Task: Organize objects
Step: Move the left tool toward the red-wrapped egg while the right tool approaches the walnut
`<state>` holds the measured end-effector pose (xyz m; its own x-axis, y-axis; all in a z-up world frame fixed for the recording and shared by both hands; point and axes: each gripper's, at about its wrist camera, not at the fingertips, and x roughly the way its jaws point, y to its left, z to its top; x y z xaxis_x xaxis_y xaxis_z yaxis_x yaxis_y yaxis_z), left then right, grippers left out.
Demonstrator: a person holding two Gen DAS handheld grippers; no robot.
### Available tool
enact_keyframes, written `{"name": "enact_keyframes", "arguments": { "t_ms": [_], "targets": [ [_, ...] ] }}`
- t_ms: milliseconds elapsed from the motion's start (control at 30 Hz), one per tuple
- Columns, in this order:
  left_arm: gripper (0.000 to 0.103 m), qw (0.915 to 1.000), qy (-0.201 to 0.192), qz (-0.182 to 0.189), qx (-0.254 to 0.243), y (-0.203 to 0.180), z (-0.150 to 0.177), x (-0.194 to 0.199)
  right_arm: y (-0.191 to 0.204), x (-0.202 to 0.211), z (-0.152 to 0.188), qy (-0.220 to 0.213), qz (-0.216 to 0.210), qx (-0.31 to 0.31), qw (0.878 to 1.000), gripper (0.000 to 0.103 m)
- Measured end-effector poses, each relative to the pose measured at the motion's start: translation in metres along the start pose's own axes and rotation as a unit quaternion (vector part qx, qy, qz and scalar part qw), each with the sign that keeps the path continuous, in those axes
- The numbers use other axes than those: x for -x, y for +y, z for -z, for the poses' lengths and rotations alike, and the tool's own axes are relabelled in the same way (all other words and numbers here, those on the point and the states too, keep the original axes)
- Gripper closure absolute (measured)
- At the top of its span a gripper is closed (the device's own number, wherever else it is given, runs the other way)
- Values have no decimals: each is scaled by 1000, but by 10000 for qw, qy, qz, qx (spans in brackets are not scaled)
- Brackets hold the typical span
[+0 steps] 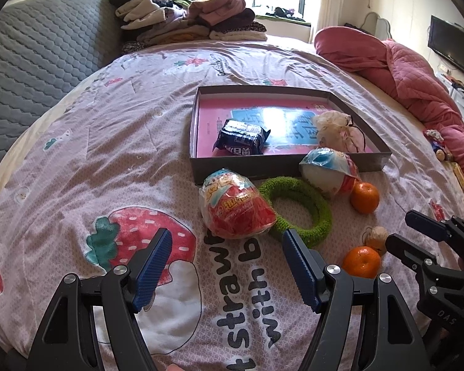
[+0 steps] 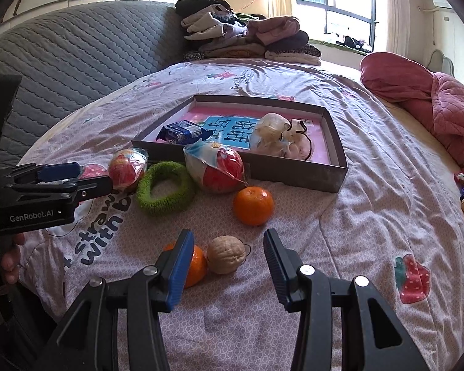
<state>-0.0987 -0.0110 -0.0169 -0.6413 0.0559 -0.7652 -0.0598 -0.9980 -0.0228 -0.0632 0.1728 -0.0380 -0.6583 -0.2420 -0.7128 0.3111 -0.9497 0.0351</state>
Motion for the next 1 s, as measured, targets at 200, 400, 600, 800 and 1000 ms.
{"name": "enact_keyframes", "arguments": {
  "t_ms": [200, 400, 600, 800, 1000],
  "targets": [
    [28, 10000, 53, -44, -33, 1, 4, -5, 0, -1, 1, 41, 3, 10, 10000, 56],
    [28, 10000, 54, -58, 0, 7, 7, -14, 1, -2, 1, 43, -5, 20, 10000, 56],
    [28, 9999, 63, -84, -30, 13, 9, -24, 0, -4, 1, 85, -20, 9, 10000, 56],
    [28, 9999, 67, -81, -52, 15, 7, -31, 0, -7, 2, 103, -32, 23, 9999, 56],
    [28, 10000, 65, -38, -45, 18, 6, -38, -3, -12, 4, 170, -46, -44, 9998, 56]
  ]
}}
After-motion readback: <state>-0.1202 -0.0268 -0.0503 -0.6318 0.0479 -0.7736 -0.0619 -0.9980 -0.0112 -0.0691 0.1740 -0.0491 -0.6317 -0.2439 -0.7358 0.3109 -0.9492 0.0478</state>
